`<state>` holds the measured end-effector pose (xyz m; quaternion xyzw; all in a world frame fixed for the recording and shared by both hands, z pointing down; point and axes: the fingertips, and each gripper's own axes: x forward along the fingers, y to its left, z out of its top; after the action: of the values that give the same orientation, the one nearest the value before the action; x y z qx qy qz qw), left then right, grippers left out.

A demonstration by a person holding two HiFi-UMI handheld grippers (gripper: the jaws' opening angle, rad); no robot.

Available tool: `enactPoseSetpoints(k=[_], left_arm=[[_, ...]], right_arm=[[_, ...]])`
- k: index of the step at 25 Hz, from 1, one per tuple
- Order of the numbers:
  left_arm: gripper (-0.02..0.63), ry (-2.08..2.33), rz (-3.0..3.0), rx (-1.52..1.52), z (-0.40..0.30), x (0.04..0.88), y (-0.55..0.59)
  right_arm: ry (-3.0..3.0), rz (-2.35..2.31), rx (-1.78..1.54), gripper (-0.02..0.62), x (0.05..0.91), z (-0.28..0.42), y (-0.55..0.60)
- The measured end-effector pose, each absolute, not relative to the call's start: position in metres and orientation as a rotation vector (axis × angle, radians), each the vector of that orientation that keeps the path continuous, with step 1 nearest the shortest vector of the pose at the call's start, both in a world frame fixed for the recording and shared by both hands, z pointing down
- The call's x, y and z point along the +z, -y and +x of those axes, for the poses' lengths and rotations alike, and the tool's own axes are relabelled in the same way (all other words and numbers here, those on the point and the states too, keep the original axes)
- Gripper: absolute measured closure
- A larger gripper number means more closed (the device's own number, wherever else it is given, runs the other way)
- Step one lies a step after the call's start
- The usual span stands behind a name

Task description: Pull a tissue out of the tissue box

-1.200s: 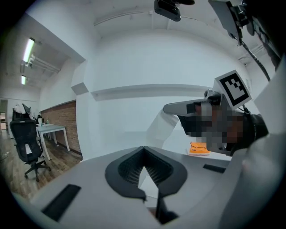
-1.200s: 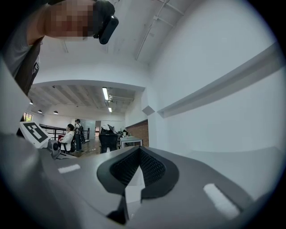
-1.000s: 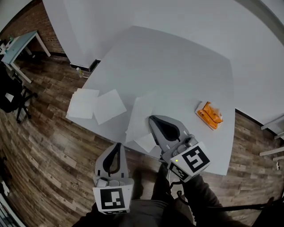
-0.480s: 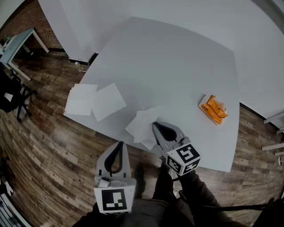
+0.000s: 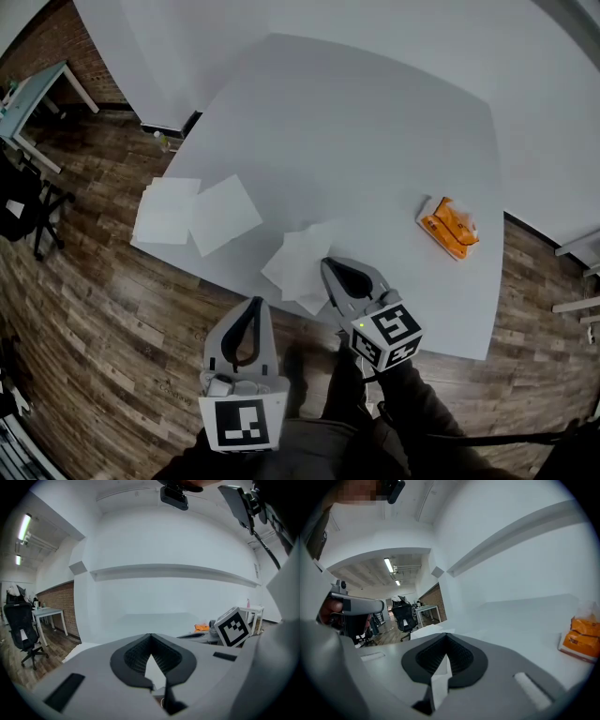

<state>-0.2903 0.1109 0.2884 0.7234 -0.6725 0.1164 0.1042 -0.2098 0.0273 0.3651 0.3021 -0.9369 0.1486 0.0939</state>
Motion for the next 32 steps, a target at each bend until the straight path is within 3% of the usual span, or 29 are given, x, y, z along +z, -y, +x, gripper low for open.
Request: enactPoseSetpoints(k=[17,32], left_arm=[[0.606,1.904,2.184,0.351,-0.271,0.302,-0.096],[0.606,1.726,2.115,0.393,-0.238,0.412,-0.056]], right_arm=[[2.713,0.933,0.497,0.593,0.392,-0.198,-0.030],[2.694,0.916,0.508,0.592,0.404,-0.194,-0.021]])
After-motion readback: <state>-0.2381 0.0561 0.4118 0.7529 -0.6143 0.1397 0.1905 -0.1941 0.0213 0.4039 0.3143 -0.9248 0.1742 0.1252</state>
